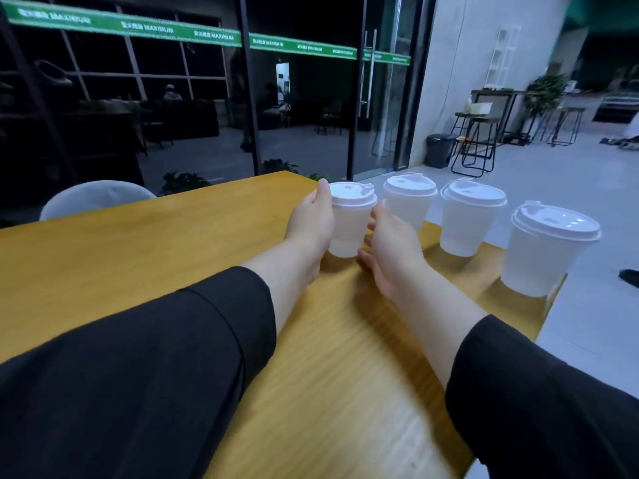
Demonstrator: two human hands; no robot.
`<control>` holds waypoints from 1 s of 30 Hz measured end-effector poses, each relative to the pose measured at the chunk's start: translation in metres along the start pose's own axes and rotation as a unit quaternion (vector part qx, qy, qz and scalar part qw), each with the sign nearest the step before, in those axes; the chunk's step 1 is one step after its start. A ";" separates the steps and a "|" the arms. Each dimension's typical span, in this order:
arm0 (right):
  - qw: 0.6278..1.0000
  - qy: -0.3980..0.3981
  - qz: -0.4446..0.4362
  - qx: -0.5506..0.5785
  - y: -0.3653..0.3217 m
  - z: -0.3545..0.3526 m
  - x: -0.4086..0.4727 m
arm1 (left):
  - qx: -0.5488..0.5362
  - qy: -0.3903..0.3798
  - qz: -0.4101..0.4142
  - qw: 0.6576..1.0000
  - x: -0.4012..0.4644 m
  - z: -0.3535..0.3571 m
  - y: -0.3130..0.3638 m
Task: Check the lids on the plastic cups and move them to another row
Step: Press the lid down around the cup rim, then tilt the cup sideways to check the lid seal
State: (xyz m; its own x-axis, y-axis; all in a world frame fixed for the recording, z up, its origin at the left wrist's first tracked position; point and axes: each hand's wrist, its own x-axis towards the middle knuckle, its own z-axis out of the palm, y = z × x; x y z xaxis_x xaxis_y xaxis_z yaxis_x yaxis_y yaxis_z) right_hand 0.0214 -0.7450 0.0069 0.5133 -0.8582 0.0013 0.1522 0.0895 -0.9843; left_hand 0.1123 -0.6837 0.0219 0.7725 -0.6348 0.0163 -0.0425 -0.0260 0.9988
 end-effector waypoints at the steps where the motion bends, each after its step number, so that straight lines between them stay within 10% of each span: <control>1: 1.000 0.008 0.005 0.016 0.000 0.001 0.004 | -0.015 -0.002 -0.009 1.000 0.005 0.002 0.000; 7: 0.996 0.062 0.053 0.022 0.006 -0.002 0.013 | -0.053 0.072 -0.046 0.995 0.013 0.003 -0.011; 20: 0.991 0.017 0.096 0.096 0.005 -0.003 0.019 | -0.125 -0.015 -0.081 0.989 0.018 0.016 -0.009; 30: 0.993 -0.095 0.071 -0.011 -0.001 0.027 -0.040 | -0.126 0.052 -0.042 0.990 -0.075 -0.123 -0.005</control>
State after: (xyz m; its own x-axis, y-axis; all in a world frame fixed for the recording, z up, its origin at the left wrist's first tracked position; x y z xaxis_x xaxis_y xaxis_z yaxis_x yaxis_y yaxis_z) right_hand 0.0238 -0.6975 0.0122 0.6783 -0.7271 -0.1059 0.0496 0.1891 -0.9807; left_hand 0.1323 -0.5410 0.0217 0.8278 -0.5560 -0.0747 0.1734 0.1270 0.9766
